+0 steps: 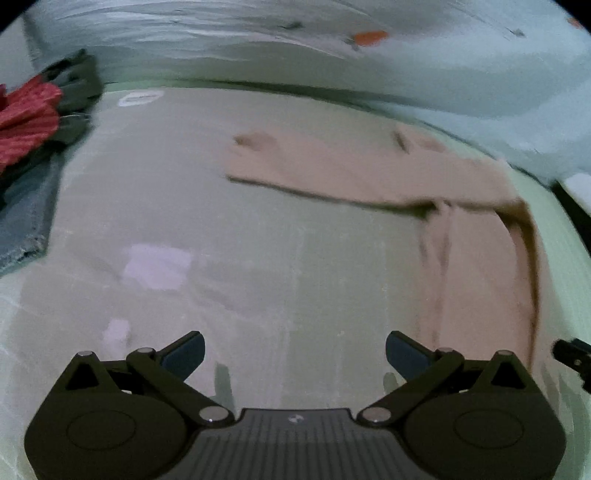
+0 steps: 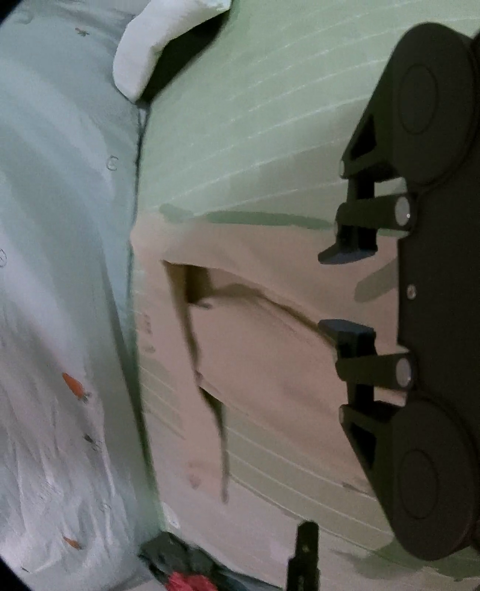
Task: Fold clothes
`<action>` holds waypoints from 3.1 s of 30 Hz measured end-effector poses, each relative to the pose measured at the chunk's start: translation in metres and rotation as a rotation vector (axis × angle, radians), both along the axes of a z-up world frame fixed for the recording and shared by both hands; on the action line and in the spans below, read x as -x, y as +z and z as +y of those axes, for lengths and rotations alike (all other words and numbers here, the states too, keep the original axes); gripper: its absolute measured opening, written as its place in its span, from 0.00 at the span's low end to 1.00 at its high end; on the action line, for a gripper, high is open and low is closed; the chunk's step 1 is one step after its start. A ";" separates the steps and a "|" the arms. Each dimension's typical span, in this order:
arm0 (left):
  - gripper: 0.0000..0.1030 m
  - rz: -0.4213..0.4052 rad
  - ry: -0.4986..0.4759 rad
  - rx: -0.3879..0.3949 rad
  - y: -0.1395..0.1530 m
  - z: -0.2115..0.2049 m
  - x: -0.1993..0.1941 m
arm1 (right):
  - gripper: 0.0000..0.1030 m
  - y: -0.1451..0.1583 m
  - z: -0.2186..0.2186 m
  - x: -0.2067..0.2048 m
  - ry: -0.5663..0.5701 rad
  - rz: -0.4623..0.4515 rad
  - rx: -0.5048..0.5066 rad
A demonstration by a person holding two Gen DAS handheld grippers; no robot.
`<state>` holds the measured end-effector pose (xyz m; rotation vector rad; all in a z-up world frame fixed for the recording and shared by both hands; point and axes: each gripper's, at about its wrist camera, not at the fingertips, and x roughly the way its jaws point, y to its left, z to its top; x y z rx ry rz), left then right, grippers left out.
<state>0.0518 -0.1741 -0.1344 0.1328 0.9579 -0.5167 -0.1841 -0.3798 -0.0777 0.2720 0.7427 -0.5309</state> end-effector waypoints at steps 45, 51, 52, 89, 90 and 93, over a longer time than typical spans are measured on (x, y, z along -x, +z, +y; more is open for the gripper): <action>0.08 -0.060 0.281 0.087 0.003 -0.016 -0.186 | 0.38 0.003 -0.167 -0.194 -0.060 -0.174 -0.053; 0.09 -0.022 0.300 0.052 -0.018 -0.020 -0.188 | 0.36 -0.007 -0.143 -0.156 -0.144 -0.134 -0.101; 0.12 -0.026 0.296 0.047 -0.019 -0.020 -0.188 | 0.31 -0.013 -0.137 -0.152 -0.145 -0.115 -0.106; 0.51 -0.034 0.107 0.103 0.030 0.046 -0.024 | 0.01 -0.006 0.018 -0.025 -0.050 -0.002 0.045; 0.51 -0.033 0.109 0.102 0.030 0.049 -0.022 | 0.01 0.002 0.022 -0.021 -0.043 -0.030 0.047; 0.51 -0.016 0.114 0.097 0.028 0.055 -0.015 | 0.01 0.015 0.033 -0.019 0.001 -0.080 0.048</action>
